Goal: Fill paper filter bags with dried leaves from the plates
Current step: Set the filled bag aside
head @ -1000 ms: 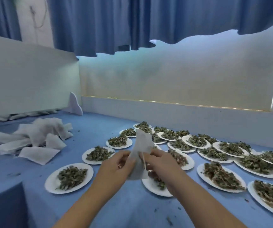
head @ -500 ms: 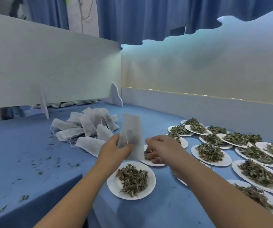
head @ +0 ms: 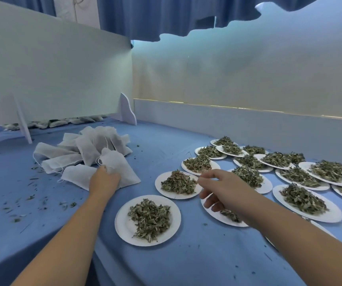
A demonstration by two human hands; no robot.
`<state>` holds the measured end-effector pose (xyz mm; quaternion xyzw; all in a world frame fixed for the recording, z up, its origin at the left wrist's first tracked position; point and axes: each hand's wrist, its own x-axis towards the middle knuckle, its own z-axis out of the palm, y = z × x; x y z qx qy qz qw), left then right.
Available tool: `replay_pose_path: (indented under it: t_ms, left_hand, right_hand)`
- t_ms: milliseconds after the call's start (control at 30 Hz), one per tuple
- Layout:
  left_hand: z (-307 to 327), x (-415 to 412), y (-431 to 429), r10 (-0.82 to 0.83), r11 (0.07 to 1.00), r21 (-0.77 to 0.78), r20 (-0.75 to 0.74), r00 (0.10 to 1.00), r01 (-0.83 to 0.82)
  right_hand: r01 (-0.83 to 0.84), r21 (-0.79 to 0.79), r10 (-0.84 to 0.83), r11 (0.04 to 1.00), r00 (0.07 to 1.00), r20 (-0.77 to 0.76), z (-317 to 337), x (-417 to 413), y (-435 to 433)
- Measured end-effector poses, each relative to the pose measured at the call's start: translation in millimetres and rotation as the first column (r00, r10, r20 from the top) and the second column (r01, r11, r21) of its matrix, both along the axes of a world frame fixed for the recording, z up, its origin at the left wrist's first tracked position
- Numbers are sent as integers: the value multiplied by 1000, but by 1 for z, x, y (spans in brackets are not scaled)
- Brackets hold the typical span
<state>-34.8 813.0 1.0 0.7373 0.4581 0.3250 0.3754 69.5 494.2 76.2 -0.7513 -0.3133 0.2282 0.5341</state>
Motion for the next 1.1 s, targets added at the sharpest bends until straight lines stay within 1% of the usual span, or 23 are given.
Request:
replay_pose_path:
  t_ms: [100, 200, 300, 400, 467, 500, 567, 633, 700, 800, 867, 933, 1000, 1100]
  left_hand:
    - [8, -7, -17, 10, 995, 98, 19, 1000, -12]
    - [20, -9, -53, -37, 983, 182, 73, 997, 23]
    - [33, -5, -109, -170, 951, 277, 106, 980, 135]
    - [43, 6, -178, -342, 916, 265, 127, 931, 301]
    - [47, 14, -227, -480, 868, 219, 144, 866, 445]
    - [48, 17, -253, -553, 829, 188, 151, 819, 526]
    - [48, 23, -305, -692, 722, 148, 147, 707, 676]
    - [45, 27, -357, -795, 606, 122, 142, 590, 786]
    - [41, 32, -406, -867, 492, 93, 145, 477, 866]
    - [33, 40, -469, -941, 331, 67, 100, 323, 941]
    - [27, 47, -501, -968, 247, 69, 53, 244, 966]
    - [22, 54, -525, -977, 209, 91, -13, 211, 974]
    - [18, 60, -541, -974, 198, 122, -89, 210, 973]
    - [11, 66, -552, -953, 193, 138, -210, 219, 971]
  right_hand:
    - [18, 15, -18, 1000, 1000, -3, -1, 4, -13]
    - [18, 72, -15, 997, 999, -43, 0, 5, -29]
    - [23, 148, -7, 989, 994, -107, 5, 5, -53]
    - [46, 194, -18, 980, 990, -140, 7, 2, -88]
    - [66, 197, -38, 978, 989, -142, 7, -1, -118]
    - [81, 202, -52, 976, 988, -144, 6, -2, -135]
    - [116, 222, -82, 968, 985, -154, 4, -5, -174]
    - [136, 231, -104, 963, 984, -148, 1, -6, -216]
    - [153, 216, -132, 964, 985, -109, -2, -8, -260]
    - [199, 169, -191, 965, 980, -62, -6, -10, -323]
    - [251, 130, -248, 959, 968, -36, -11, -13, -360]
    - [338, 82, -341, 938, 940, 26, -18, -15, -393]
    - [457, -2, -453, 890, 883, 127, -30, -15, -420]
    - [630, -198, -548, 751, 761, 346, -46, -15, -454]
